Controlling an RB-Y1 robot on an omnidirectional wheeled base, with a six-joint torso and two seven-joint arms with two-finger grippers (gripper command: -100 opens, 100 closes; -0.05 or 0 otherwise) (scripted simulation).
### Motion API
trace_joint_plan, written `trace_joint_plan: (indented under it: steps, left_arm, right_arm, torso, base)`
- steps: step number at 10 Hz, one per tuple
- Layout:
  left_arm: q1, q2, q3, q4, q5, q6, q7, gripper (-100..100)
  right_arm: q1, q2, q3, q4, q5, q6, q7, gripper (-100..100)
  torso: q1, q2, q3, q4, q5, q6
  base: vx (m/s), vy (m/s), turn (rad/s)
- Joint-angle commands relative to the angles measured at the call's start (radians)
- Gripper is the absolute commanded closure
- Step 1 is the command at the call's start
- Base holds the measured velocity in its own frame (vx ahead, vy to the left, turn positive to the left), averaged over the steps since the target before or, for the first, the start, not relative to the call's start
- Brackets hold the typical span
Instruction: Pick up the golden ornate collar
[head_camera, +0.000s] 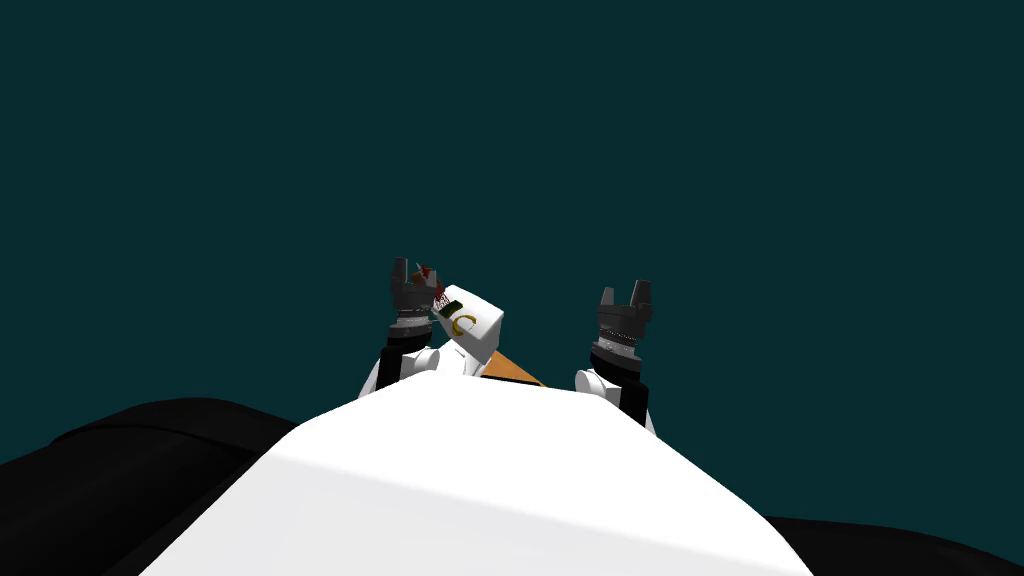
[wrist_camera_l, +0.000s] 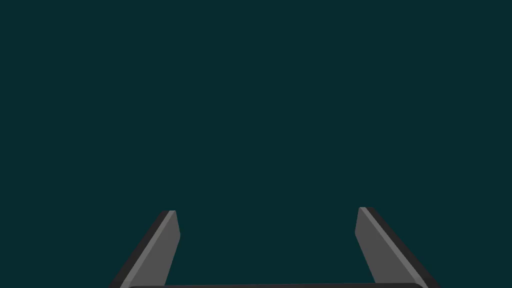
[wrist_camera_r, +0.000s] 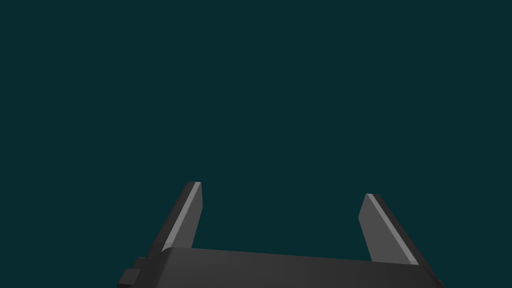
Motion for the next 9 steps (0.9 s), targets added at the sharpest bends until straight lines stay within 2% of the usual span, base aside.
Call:
trace_joint_plan:
  steps: [1, 5, 9]
  left_arm:
    - [0.002, 0.035, -0.018, 0.012, -0.003, 0.036, 0.0, -100]
    - [0.005, 0.065, -0.051, 0.035, -0.009, 0.103, 0.002, -100]
    - [0.008, 0.09, -0.095, 0.069, -0.018, 0.197, 0.006, -100]
  right_arm:
    - [0.0, 0.0, 0.0, 0.0, 0.0, 0.0, 0.0, 0]
    - [0.0, 0.0, 0.0, 0.0, 0.0, 0.0, 0.0, 0]
    - [0.0, 0.0, 0.0, 0.0, 0.0, 0.0, 0.0, 0]
  torso:
    - [0.0, 0.0, 0.0, 0.0, 0.0, 0.0]
    - [0.002, 0.006, 0.003, 0.001, 0.0, 0.0]
    - [0.003, 0.006, 0.003, 0.001, 0.001, 0.0]
  base:
    - [-0.038, 0.018, -0.076]
    - [-0.085, 0.033, -0.049]
    - [-0.091, 0.043, -0.068]
